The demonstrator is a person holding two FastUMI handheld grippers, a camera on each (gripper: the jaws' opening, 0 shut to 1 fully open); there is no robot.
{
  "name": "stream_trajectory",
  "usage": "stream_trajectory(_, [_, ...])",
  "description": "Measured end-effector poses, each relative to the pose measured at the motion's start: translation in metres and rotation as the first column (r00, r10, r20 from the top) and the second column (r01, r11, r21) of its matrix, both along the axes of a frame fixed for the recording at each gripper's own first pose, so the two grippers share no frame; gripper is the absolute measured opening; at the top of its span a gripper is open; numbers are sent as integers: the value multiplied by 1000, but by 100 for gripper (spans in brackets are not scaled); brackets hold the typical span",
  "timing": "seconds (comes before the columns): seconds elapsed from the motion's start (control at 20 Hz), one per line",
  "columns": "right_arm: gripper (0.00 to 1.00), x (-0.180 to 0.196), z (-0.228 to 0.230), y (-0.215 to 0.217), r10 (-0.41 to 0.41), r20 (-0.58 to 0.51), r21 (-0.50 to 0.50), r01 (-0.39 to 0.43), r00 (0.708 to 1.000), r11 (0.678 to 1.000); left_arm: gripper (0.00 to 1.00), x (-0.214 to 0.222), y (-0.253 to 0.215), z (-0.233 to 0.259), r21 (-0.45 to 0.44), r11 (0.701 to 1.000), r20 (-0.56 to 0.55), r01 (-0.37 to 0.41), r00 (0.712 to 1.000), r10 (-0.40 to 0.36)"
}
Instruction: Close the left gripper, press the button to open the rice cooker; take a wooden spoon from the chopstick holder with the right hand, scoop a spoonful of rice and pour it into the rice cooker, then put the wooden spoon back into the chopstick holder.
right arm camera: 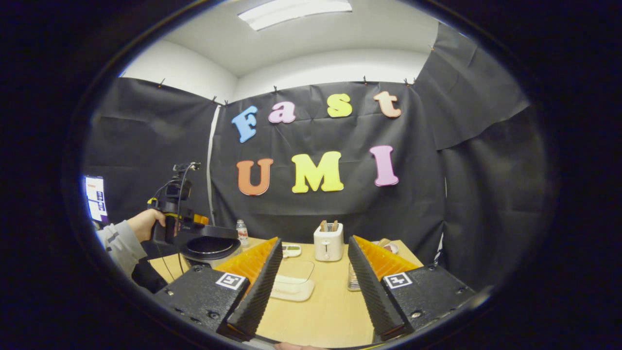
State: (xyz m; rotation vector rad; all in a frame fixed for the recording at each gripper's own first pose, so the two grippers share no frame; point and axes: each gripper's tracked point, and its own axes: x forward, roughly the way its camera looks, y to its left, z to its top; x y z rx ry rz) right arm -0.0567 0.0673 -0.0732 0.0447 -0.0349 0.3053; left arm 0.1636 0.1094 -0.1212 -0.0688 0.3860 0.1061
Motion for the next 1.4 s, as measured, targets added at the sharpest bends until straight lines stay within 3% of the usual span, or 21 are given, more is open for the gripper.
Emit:
stream_trajectory(0.15, [89, -3, 2, -3, -12, -8, 36, 12, 1000, 999, 95, -5, -2, -8, -20, 1000, -30, -9, 1000, 9])
stream_trajectory(0.25, [84, -8, -1, -8, -5, -13, 64, 6, 1000, 998, 95, -12, -5, -22, -20, 1000, -86, -6, 996, 4])
stream_trajectory(0.5, [88, -16, -1, -3, 5, -17, 66, -4, 1000, 998, 95, -35, -9, -50, -22, 1000, -188, 5, 982, -9])
stream_trajectory(0.6, [84, -18, -3, -1, 11, -18, 77, -10, 1000, 997, 96, -38, -9, -49, -15, 1000, -161, 6, 987, -9])
stream_trajectory(1.15, [88, -19, -20, 7, 17, -34, 64, -15, 999, 998, 96, -69, -17, -48, -4, 1000, -157, 2, 988, -2])
stream_trajectory(1.2, [88, -18, -21, 8, 15, -32, 64, -13, 999, 998, 100, -70, -17, -48, 0, 1000, -148, 0, 989, 0])
stream_trajectory(1.25, [88, -16, -23, 8, 12, -33, 58, -10, 999, 998, 96, -71, -17, -48, 2, 1000, -130, -3, 991, 3])
stream_trajectory(1.4, [88, -13, -26, 5, -6, -43, 51, 8, 999, 999, 96, -71, -17, -48, 8, 1000, -53, -13, 999, 13])
